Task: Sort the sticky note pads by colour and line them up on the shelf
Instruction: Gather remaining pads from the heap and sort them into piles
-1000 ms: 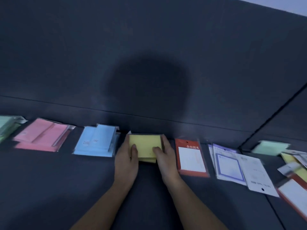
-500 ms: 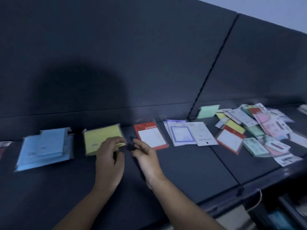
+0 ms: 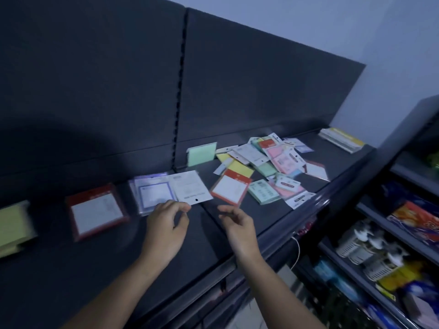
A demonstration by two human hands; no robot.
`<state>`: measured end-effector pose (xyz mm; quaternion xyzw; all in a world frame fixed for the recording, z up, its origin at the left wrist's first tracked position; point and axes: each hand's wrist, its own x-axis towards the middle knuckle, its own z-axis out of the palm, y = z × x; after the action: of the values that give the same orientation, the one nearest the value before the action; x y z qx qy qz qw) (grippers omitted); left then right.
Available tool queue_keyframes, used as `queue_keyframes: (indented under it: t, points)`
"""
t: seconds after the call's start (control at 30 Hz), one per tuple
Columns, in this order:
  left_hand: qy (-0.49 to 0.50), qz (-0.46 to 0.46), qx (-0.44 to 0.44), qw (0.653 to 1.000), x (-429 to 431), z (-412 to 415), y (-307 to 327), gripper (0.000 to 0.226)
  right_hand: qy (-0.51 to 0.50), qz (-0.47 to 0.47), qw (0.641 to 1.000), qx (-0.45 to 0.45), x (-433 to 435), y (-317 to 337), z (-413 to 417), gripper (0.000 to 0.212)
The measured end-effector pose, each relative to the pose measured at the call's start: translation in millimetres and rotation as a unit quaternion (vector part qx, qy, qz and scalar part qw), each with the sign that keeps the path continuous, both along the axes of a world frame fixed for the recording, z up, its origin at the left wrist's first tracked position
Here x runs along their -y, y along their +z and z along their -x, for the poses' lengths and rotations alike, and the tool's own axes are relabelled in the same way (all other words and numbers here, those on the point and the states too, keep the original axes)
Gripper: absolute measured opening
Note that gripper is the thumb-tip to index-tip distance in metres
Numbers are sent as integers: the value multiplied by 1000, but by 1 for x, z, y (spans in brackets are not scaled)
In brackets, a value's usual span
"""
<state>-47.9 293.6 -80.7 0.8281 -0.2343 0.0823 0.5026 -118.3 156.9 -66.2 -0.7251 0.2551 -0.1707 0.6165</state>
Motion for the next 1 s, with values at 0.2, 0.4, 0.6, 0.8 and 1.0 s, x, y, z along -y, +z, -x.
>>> queue_keyframes:
  t: [0.2,0.4,0.6,0.8,1.0]
  points:
    - [14,-88,-6,996,107,6,-2,16,-6,24,1000,-11,111,-3,37,22]
    - [85,-115,-9,990,168,9,-9,15,7,44,999,-14,195,-5,53,26]
    - [129,-185,-16,974,173,-5,-17,35,54,55,997,-2,211,-8,27,31]
    - [97,-333,-18,938,173,-38,-23,59,120,138,983,9,188,-7,-14,34]
    - [118,-273,-31,954,153,-63,-17,53,159,154,972,-73,166,-6,-61,15]
